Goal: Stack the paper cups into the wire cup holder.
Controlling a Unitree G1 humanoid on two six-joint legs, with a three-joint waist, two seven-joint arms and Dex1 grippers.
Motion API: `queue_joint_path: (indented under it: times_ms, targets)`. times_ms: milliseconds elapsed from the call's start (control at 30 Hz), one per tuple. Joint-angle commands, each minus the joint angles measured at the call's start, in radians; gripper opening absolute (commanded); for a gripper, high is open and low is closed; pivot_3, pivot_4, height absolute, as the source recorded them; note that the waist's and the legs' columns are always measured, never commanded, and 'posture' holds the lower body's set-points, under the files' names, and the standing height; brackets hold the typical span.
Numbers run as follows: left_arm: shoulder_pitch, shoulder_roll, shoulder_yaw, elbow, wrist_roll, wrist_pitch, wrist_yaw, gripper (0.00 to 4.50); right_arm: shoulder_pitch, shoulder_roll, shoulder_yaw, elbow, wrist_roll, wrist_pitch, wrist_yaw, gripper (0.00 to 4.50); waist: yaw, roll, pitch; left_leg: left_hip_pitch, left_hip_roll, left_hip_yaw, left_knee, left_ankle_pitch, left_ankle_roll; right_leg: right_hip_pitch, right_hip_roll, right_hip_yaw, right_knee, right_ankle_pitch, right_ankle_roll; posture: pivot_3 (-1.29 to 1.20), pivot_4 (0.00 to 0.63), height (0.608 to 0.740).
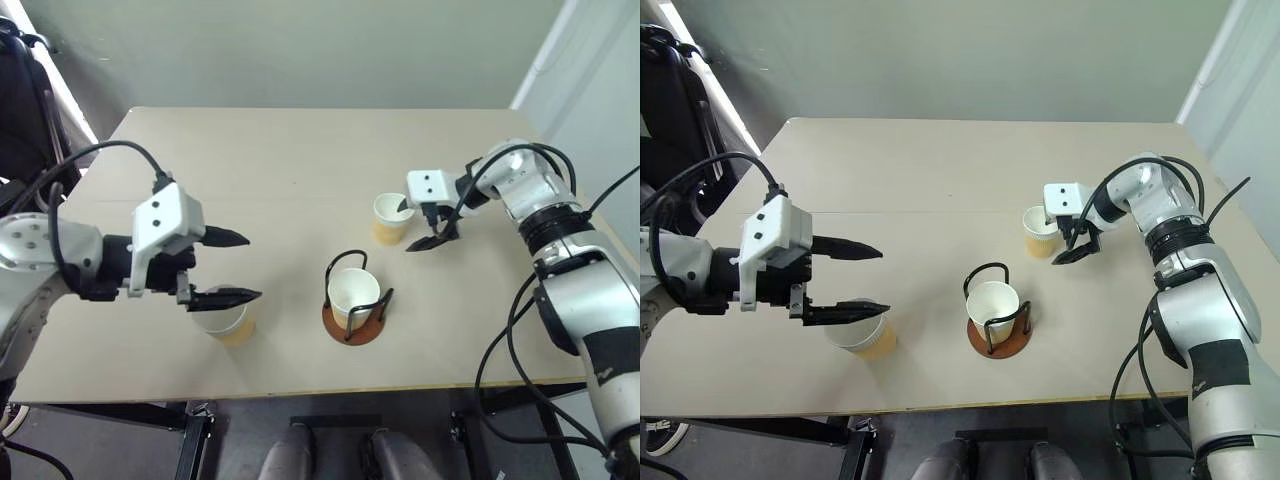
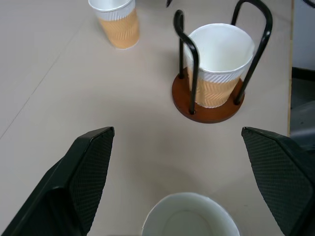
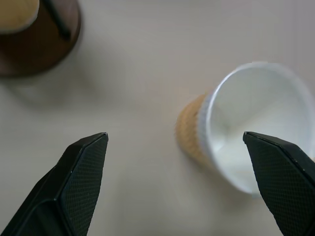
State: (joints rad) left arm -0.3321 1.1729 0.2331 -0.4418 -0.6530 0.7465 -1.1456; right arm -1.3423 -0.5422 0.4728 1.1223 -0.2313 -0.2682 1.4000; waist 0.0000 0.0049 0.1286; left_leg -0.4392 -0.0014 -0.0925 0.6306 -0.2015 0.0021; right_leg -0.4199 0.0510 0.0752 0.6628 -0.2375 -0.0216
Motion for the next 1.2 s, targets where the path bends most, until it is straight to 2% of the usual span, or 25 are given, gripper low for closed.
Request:
queue_joint_path:
  times_ms: [33, 100, 200, 467, 533, 567, 633, 700, 900, 967, 1067, 1200]
  targets:
    - [0.008, 0.016, 0.071, -0.054, -0.034, 0.027, 0.02, 4.46, -0.039, 0.022, 0.001, 0.029, -0.047, -0.054, -0.022, 4.45, -0.001, 0.0, 0.0, 0.0, 0.0, 0.0, 0.0, 0.0, 0.0, 0.0, 0.0, 0.0, 0.0, 0.0, 0.0, 0.0, 0.15, 0.74]
    - [0.019, 0.02, 0.086, -0.068, -0.044, 0.04, 0.025, 4.46, -0.039, 0.042, -0.009, 0.042, -0.057, -0.061, -0.024, 4.45, -0.003, 0.0, 0.0, 0.0, 0.001, 0.0, 0.0, 0.0, -0.001, 0.0, 0.0, -0.001, 0.0, 0.0, 0.0, 0.0, 0.15, 0.74]
    - [0.031, 0.026, 0.104, -0.077, -0.051, 0.052, 0.033, 4.46, -0.041, 0.067, -0.009, 0.059, -0.089, -0.085, -0.084, 3.89, -0.004, 0.0, 0.0, 0.002, 0.001, 0.0, 0.0, 0.0, -0.001, 0.001, 0.0, -0.001, 0.001, 0.0, -0.001, 0.0, 0.15, 0.74]
    - [0.017, 0.032, 0.09, -0.068, -0.054, 0.053, 0.047, 4.46, -0.057, 0.092, -0.034, 0.074, -0.105, -0.12, -0.143, 0.99, -0.004, 0.0, 0.0, 0.003, 0.001, -0.001, 0.001, 0.003, -0.003, 0.002, 0.0, -0.003, 0.002, 0.002, -0.004, 0.0, 0.15, 0.74]
    - [0.007, 0.033, 0.08, -0.062, -0.051, 0.049, 0.048, 4.46, -0.072, 0.066, -0.064, 0.054, -0.066, -0.113, -0.076, 0.26, -0.003, 0.0, 0.0, 0.003, 0.001, -0.001, 0.0, 0.003, -0.003, 0.002, 0.0, -0.004, 0.003, 0.002, -0.005, 0.0, 0.15, 0.74]
    - [0.002, 0.034, 0.076, -0.059, -0.049, 0.047, 0.047, 4.46, -0.078, 0.049, -0.082, 0.036, -0.043, -0.112, -0.027, 0.03, -0.003, 0.0, 0.0, 0.003, 0.001, -0.001, 0.0, 0.003, -0.003, 0.002, 0.0, -0.004, 0.003, 0.002, -0.005, 0.0, 0.15, 0.74]
    - [-0.004, 0.036, 0.073, -0.055, -0.048, 0.044, 0.044, 4.46, -0.087, 0.01, -0.14, -0.05, 0.053, -0.067, 0.127, 0.03, -0.002, 0.0, 0.0, 0.002, 0.002, -0.001, 0.0, 0.002, -0.004, 0.002, 0.0, -0.006, 0.002, 0.002, -0.005, 0.0, 0.15, 0.74]
    - [-0.002, 0.039, 0.075, -0.054, -0.046, 0.041, 0.039, 4.46, -0.082, -0.051, -0.149, -0.212, 0.207, 0.036, 0.206, 0.03, -0.001, 0.0, 0.0, 0.001, 0.002, -0.002, 0.0, 0.002, -0.005, 0.002, 0.0, -0.007, 0.001, 0.001, -0.005, 0.0, 0.15, 0.74]
    - [-0.011, 0.037, 0.055, -0.032, -0.035, 0.019, 0.026, 4.46, -0.011, -0.28, -0.086, -0.799, 0.714, 0.452, 0.214, 0.03, -0.003, 0.0, 0.0, 0.001, 0.004, -0.002, -0.003, 0.007, -0.014, 0.003, 0.001, -0.01, 0.0, -0.001, -0.008, 0.0, 0.15, 0.74]
    - [-0.025, 0.034, 0.032, -0.021, -0.027, 0.009, 0.021, 4.46, 0.035, -0.324, -0.073, -0.958, 0.83, 0.543, 0.214, 0.03, -0.004, -0.001, 0.0, 0.003, 0.005, -0.002, -0.003, 0.007, -0.014, 0.005, 0.001, -0.011, 0.0, -0.003, -0.009, 0.0, 0.15, 0.74]
    - [-0.041, 0.034, 0.004, -0.01, -0.022, -0.004, 0.004, 4.46, 0.091, -0.346, -0.058, -1.097, 0.885, 0.61, 0.214, 0.03, -0.005, -0.001, 0.0, 0.005, 0.006, -0.002, -0.002, 0.004, -0.01, 0.007, 0.003, -0.011, 0.001, -0.004, -0.009, 0.0, 0.15, 0.74]
    - [-0.052, 0.027, 0.027, -0.001, -0.054, -0.024, -0.039, 4.46, 0.136, -0.335, -0.034, -1.141, 0.856, 0.617, 0.214, 0.03, -0.006, -0.001, 0.0, 0.006, 0.006, -0.003, -0.001, 0.007, -0.007, 0.007, 0.003, -0.011, 0.004, -0.002, -0.01, 0.0, 0.15, 0.74]
